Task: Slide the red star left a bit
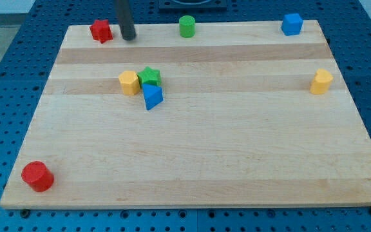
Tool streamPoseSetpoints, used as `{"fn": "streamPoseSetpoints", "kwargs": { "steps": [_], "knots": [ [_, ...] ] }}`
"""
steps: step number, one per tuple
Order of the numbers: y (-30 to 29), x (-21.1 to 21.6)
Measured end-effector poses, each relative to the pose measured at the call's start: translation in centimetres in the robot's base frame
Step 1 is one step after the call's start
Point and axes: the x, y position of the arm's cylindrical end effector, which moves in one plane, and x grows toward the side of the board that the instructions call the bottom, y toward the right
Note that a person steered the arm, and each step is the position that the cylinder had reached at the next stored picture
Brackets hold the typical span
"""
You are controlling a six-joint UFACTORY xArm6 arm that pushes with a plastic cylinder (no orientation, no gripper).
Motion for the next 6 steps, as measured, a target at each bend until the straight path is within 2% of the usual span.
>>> {"fn": "streamPoseSetpoints", "kwargs": {
  "steps": [1, 3, 4, 5, 6],
  "knots": [
    [-1.4, 0.2],
    [-8.4, -3.4],
    [-8.5, -3.4],
    [-5.5, -1.7],
    [-9.3, 0.0]
  ]
}}
